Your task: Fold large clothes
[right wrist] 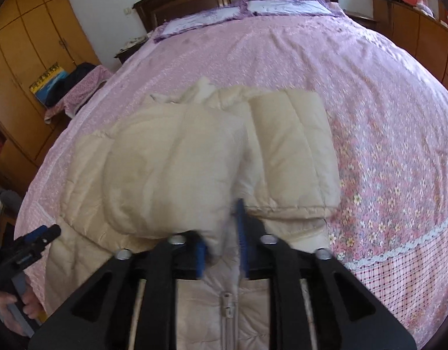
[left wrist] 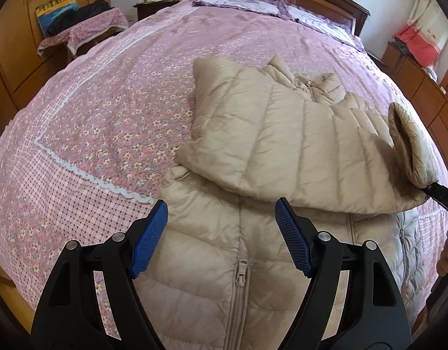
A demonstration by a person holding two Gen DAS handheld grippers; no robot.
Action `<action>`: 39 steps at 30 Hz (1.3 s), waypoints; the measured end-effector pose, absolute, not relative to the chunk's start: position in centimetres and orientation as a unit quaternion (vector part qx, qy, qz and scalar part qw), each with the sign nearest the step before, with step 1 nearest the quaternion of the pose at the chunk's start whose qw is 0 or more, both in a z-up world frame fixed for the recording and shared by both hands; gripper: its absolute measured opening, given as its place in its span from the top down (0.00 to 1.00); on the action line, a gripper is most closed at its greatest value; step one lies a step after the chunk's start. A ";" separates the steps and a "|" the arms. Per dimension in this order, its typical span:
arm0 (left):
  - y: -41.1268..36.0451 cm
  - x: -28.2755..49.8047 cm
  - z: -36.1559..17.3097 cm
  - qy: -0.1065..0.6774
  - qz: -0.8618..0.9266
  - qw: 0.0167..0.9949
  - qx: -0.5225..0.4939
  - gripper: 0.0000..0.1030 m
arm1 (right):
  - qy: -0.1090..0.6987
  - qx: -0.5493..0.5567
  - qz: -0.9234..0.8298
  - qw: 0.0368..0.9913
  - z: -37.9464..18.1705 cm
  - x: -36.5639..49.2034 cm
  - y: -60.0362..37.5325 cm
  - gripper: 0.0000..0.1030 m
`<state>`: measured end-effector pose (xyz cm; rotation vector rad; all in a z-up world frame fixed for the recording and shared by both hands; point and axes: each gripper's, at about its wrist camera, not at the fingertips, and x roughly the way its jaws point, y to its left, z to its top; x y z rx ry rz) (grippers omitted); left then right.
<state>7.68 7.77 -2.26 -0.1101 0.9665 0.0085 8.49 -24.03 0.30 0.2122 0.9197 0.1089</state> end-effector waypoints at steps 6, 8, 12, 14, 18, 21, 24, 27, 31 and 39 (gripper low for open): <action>7.0 8.7 -2.0 0.463 0.004 0.885 -0.046 0.27 | 0.451 0.108 0.046 0.885 0.2 7.5 -25.7 0.48; 6.8 9.2 -2.0 0.460 0.000 0.887 -0.043 0.27 | 0.453 0.101 0.050 0.884 0.4 6.9 -26.1 0.44; 6.0 10.8 -3.0 0.457 -0.005 0.889 -0.021 0.27 | 0.461 0.094 0.058 0.881 0.2 5.8 -26.8 0.37; 5.7 11.9 -3.9 0.460 0.017 0.888 0.006 0.27 | 0.470 0.094 0.056 0.876 -0.1 5.6 -27.5 0.37; 5.8 13.1 -4.4 0.462 0.021 0.886 0.013 0.26 | 0.484 0.109 0.064 0.866 -0.3 4.9 -28.5 0.37; 6.1 13.9 -4.7 0.463 0.034 0.885 0.017 0.25 | 0.492 0.114 0.081 0.859 -0.3 4.2 -28.8 0.35; 6.7 14.6 -5.0 0.470 0.034 0.882 -0.003 0.25 | 0.497 0.103 0.095 0.856 -0.6 3.4 -28.3 0.31; 6.6 15.0 -5.4 0.472 0.036 0.881 -0.003 0.25 | 0.494 0.079 0.104 0.860 -1.3 2.4 -27.5 0.25; 6.5 15.0 -5.2 0.469 0.044 0.882 0.012 0.25 | 0.486 0.070 0.118 0.863 -2.0 1.3 -26.2 0.19; 7.0 13.0 -3.0 0.456 0.033 0.890 0.005 0.25 | 0.447 0.040 0.158 0.880 0.0 -1.4 -23.6 0.07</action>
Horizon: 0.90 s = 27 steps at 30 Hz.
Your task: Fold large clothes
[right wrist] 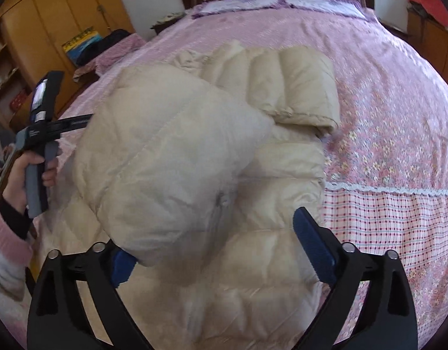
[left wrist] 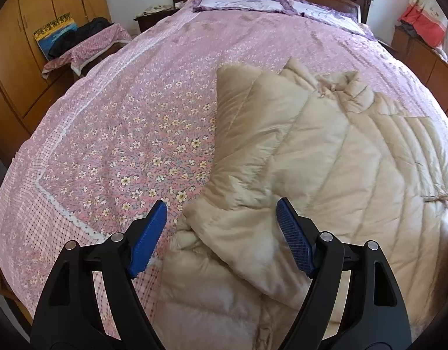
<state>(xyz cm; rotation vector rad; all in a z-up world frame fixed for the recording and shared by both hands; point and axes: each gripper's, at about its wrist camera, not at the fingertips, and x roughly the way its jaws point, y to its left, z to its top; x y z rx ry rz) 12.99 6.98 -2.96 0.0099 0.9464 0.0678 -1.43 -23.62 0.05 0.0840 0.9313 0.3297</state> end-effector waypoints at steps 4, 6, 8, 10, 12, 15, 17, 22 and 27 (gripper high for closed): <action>5.9 11.9 -1.9 0.441 0.012 0.897 0.011 0.25 | 0.412 0.076 0.178 0.890 2.2 -1.3 -23.5 0.05; 5.5 11.6 -1.6 0.438 0.007 0.899 0.013 0.25 | 0.399 0.123 0.176 0.891 2.9 -0.9 -24.8 0.05; 5.3 11.4 -1.6 0.437 0.003 0.900 0.014 0.25 | 0.390 0.182 0.166 0.887 3.2 -0.3 -26.7 0.05; 5.2 11.4 -1.8 0.439 0.009 0.898 0.024 0.25 | 0.389 0.226 0.145 0.881 2.9 0.5 -28.4 0.05; 5.3 11.4 -2.0 0.442 0.017 0.896 0.027 0.25 | 0.400 0.217 0.120 0.883 2.7 1.0 -29.4 0.05; 6.0 11.2 -1.8 0.442 0.019 0.897 0.012 0.25 | 0.412 0.158 0.101 0.892 3.6 1.3 -28.2 0.05; 6.6 11.0 -1.6 0.442 0.024 0.897 0.010 0.25 | 0.414 0.116 0.099 0.897 4.8 1.8 -26.4 0.05; 8.0 10.7 -1.4 0.445 0.033 0.895 0.008 0.25 | 0.428 0.056 0.121 0.894 5.8 3.3 -21.1 0.05; 9.0 10.0 -1.5 0.448 0.039 0.893 0.000 0.25 | 0.475 0.023 0.127 0.870 4.4 6.6 -15.7 0.05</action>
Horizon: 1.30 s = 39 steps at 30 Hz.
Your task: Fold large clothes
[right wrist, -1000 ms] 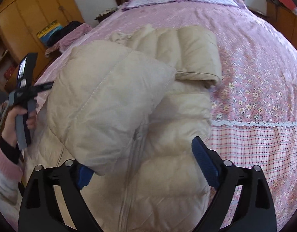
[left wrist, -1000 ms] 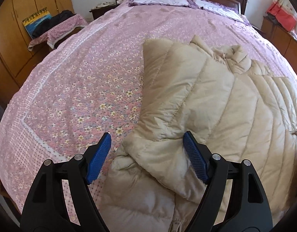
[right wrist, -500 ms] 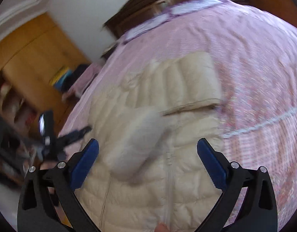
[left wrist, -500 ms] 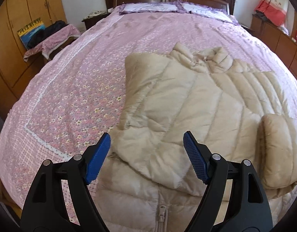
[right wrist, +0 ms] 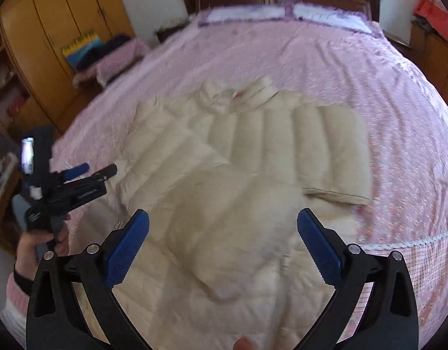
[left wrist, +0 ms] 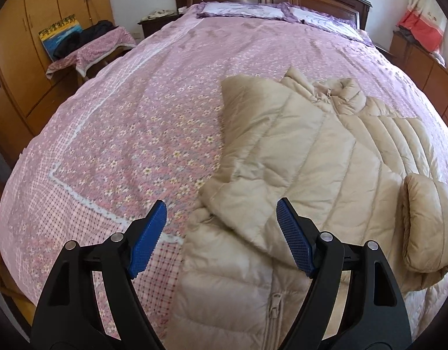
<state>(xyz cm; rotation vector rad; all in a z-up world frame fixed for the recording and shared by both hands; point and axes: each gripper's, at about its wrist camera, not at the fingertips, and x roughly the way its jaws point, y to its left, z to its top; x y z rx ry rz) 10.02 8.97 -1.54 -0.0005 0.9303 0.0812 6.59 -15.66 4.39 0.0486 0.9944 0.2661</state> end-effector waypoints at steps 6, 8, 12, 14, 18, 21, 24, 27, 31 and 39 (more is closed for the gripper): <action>9.6 9.4 -2.0 0.454 0.041 0.890 -0.012 0.25 | 0.525 -0.020 0.061 0.849 0.4 9.5 -12.3 0.05; 9.8 9.3 -2.1 0.454 0.041 0.890 -0.017 0.25 | 0.529 -0.007 0.062 0.846 -1.1 10.1 -12.4 0.05; 10.2 9.1 -2.5 0.457 0.041 0.888 -0.025 0.25 | 0.551 0.011 0.066 0.832 -3.7 11.1 -13.0 0.05; 10.4 9.2 -2.6 0.458 0.043 0.888 -0.025 0.25 | 0.561 0.023 0.068 0.824 -4.6 11.2 -13.6 0.05; 10.6 9.5 -2.6 0.458 0.042 0.887 -0.034 0.25 | 0.560 0.017 0.081 0.824 -4.6 10.8 -14.1 0.12; 10.5 9.7 -2.5 0.457 0.039 0.888 -0.035 0.25 | 0.561 -0.011 0.086 0.824 -4.6 10.1 -13.9 0.20; 10.1 9.6 -2.5 0.457 0.034 0.888 -0.030 0.25 | 0.564 -0.011 0.086 0.821 -4.8 9.9 -14.3 0.30; 9.8 9.8 -2.4 0.457 0.033 0.889 -0.026 0.25 | 0.566 -0.008 0.086 0.820 -4.4 10.0 -15.0 0.50; 9.7 9.8 -2.0 0.452 0.032 0.891 -0.027 0.25 | 0.556 0.014 0.105 0.825 -2.1 9.9 -16.2 0.83; 9.1 10.5 0.0 0.430 0.034 0.902 -0.017 0.25 | 0.460 0.036 0.136 0.877 7.1 11.0 -19.2 0.89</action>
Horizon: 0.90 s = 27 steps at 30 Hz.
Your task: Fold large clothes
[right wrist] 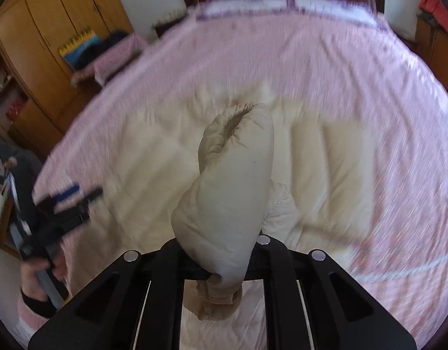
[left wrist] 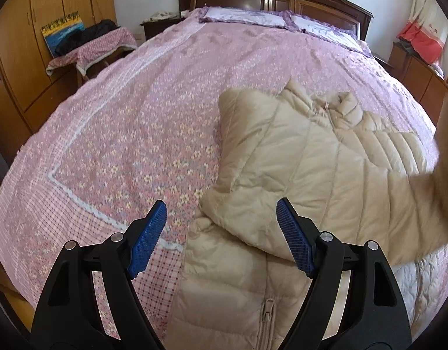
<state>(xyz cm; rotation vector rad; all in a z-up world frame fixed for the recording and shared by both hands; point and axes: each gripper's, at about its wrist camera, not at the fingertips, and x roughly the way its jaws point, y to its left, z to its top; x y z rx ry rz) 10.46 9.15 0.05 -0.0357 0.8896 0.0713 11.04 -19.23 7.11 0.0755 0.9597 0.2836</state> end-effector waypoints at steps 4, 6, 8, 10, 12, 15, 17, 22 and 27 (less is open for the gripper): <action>8.4 11.2 1.0 0.422 0.034 0.906 -0.010 0.25 | 0.413 0.046 0.130 0.900 11.4 12.7 -21.0 0.89; 8.0 11.5 1.6 0.413 0.036 0.910 0.000 0.25 | 0.391 0.052 0.127 0.910 13.1 13.1 -22.0 0.90; 7.8 12.0 2.1 0.405 0.038 0.914 0.001 0.25 | 0.364 0.060 0.131 0.920 14.4 13.3 -22.8 0.90; 7.7 12.6 2.2 0.403 0.033 0.915 -0.012 0.25 | 0.330 0.080 0.134 0.931 15.1 13.1 -24.1 0.90; 7.6 13.3 1.9 0.407 0.027 0.913 -0.023 0.25 | 0.309 0.096 0.136 0.937 14.6 12.8 -25.2 0.90; 6.7 14.3 0.8 0.410 0.031 0.912 -0.008 0.25 | 0.311 0.116 0.119 0.936 12.0 13.2 -27.3 0.90; 6.0 15.0 0.0 0.411 0.033 0.911 0.010 0.25 | 0.330 0.125 0.100 0.930 9.7 14.1 -28.6 0.90; 4.7 16.6 -2.0 0.423 0.041 0.904 0.044 0.25 | 0.371 0.134 0.083 0.915 4.2 14.8 -30.8 0.90; 4.0 17.8 -3.1 0.426 0.048 0.901 0.063 0.25 | 0.396 0.144 0.074 0.904 0.2 14.9 -31.8 0.88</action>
